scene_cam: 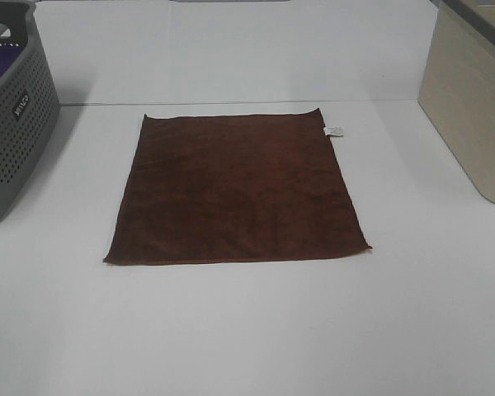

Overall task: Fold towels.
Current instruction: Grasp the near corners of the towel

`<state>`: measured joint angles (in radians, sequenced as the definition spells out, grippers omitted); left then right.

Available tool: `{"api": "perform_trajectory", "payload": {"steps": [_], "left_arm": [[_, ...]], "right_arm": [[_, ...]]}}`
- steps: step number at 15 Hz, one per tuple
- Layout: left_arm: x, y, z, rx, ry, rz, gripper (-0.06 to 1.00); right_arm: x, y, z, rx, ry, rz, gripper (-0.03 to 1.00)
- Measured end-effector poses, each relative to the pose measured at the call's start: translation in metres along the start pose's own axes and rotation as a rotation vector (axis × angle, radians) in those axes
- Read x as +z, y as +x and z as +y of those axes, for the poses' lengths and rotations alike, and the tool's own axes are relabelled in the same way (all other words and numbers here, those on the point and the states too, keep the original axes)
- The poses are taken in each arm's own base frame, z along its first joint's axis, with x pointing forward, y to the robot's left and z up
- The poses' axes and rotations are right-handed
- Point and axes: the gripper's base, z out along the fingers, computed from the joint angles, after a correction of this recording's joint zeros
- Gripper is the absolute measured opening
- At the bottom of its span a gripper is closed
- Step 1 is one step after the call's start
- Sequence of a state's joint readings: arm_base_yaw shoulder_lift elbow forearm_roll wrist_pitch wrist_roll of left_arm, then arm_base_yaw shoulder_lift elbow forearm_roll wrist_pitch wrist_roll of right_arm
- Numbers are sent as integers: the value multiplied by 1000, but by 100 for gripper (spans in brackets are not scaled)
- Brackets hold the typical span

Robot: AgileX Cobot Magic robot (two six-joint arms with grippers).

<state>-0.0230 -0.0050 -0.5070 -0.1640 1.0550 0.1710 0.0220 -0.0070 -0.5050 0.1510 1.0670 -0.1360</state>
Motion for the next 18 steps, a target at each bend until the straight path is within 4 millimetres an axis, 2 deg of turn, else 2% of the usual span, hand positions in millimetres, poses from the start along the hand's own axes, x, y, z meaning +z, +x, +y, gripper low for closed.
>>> {"api": "perform_trajectory", "payload": {"steps": [18], "left_arm": [[0,0,0,0,0,0,77]], "right_arm": [[0,0,0,0,0,0,77]]}}
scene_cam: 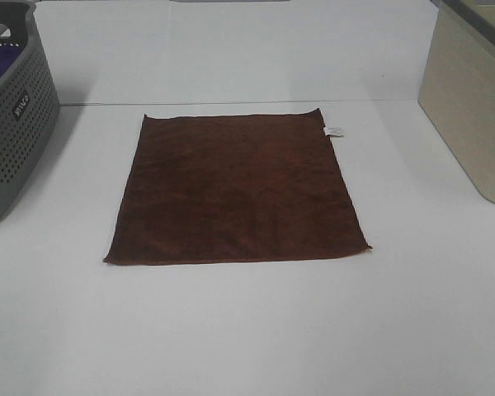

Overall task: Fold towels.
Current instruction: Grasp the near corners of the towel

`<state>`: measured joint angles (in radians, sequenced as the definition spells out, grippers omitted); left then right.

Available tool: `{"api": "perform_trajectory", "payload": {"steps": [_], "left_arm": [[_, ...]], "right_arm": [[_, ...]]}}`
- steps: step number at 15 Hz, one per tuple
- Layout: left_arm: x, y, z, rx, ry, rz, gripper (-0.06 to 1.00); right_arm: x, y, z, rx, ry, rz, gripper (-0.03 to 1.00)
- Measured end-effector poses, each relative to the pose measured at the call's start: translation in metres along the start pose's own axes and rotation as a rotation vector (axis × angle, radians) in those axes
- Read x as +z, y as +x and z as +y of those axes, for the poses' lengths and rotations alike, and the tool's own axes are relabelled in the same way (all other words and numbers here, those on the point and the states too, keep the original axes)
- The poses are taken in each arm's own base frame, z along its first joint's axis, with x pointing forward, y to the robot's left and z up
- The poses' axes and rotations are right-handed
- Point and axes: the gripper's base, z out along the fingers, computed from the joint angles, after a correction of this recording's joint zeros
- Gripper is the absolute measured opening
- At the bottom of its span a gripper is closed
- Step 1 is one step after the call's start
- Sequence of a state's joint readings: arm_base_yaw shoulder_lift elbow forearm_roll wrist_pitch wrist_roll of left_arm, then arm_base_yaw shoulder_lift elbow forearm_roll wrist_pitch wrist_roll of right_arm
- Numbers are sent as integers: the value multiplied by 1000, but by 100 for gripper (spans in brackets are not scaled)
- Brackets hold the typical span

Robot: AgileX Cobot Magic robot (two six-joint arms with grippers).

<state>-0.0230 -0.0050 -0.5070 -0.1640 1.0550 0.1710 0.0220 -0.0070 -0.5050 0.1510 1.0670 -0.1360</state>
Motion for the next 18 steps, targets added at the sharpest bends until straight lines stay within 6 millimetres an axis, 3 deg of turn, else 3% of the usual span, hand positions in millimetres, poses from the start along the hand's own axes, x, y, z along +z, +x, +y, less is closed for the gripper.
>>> {"api": "perform_trajectory", "payload": {"steps": [18], "left_arm": [[0,0,0,0,0,0,77]], "right_arm": [[0,0,0,0,0,0,77]]}}
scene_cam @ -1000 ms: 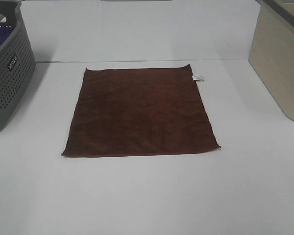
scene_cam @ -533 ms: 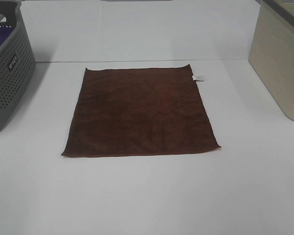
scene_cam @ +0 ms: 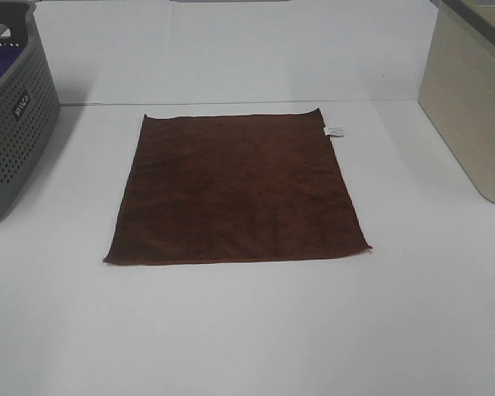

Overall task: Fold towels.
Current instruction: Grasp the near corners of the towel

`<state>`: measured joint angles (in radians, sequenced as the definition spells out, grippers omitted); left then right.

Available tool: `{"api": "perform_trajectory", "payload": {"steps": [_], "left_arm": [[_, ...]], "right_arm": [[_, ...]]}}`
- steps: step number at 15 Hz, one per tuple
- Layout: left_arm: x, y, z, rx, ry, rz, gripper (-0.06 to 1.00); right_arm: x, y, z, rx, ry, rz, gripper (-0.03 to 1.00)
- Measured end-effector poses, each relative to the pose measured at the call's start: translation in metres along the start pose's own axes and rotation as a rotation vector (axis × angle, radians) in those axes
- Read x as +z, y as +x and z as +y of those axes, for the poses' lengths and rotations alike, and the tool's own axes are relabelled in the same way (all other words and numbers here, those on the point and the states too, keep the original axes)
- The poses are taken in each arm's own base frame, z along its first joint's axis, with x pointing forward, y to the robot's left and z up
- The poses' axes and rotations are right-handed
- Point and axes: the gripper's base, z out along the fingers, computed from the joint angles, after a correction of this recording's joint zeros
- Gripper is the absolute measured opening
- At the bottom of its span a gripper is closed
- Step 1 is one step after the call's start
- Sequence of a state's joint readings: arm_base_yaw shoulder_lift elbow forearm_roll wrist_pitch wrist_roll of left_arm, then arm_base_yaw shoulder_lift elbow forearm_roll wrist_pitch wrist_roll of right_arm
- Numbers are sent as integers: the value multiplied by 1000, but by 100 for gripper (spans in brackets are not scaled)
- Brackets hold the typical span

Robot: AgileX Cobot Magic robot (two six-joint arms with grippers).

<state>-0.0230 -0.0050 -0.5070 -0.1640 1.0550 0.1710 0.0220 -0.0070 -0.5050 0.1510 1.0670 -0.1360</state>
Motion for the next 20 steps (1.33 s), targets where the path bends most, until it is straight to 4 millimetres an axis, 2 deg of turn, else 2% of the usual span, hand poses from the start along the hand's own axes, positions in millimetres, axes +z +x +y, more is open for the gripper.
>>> {"api": "perform_trajectory", "payload": {"steps": [17,20], "left_arm": [[0,0,1,11,-9,2,77],[-1,-6,2,11,-16,-39,77]], "right_arm": [[0,0,0,0,0,0,77],[-1,-9,0,23,3,-63,77]]}}
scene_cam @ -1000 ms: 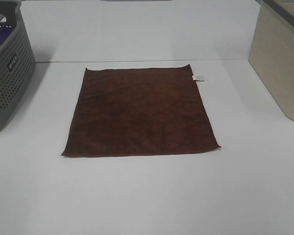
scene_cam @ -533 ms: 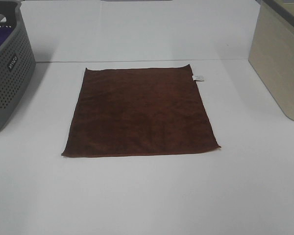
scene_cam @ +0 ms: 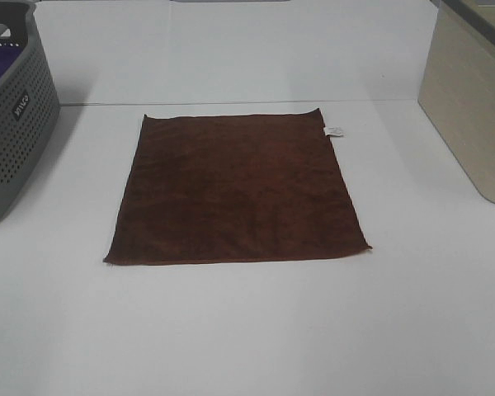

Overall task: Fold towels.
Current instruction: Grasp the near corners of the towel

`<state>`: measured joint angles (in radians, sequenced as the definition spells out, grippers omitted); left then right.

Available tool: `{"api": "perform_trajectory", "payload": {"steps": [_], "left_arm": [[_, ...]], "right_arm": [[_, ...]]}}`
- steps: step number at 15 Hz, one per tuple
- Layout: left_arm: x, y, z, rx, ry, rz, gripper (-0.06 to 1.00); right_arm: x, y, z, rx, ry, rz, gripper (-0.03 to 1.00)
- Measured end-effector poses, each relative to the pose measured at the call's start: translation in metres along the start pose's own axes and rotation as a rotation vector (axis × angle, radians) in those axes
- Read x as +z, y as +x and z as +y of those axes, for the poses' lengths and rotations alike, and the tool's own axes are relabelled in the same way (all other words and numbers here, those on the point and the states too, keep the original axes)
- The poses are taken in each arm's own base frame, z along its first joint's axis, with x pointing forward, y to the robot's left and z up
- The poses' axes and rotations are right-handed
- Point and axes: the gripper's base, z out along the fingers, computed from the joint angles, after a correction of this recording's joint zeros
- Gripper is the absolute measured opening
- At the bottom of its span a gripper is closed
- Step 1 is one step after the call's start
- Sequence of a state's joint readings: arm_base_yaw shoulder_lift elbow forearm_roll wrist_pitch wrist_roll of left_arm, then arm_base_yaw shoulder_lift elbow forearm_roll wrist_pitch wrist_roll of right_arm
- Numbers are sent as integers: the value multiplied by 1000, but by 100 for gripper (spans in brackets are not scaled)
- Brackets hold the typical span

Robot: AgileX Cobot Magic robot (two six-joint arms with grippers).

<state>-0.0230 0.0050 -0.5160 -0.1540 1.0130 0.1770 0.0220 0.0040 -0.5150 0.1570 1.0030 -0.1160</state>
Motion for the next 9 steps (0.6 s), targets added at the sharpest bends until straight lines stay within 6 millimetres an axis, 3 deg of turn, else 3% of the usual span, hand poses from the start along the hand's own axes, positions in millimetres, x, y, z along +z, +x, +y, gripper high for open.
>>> {"api": "perform_trajectory", "payload": {"steps": [3,4,9], "left_arm": [[12,-27,4,-32,-8,-143,77],[32,-42,6,-111,23,-190,77],[110,-64,16,-387,54,-64,77]], "right_arm": [[6,-26,-3,21,15,-160,77],[20,-46,-6,49,12,-203,76],[80,-77,-13,197,-24,-118,67]]}}
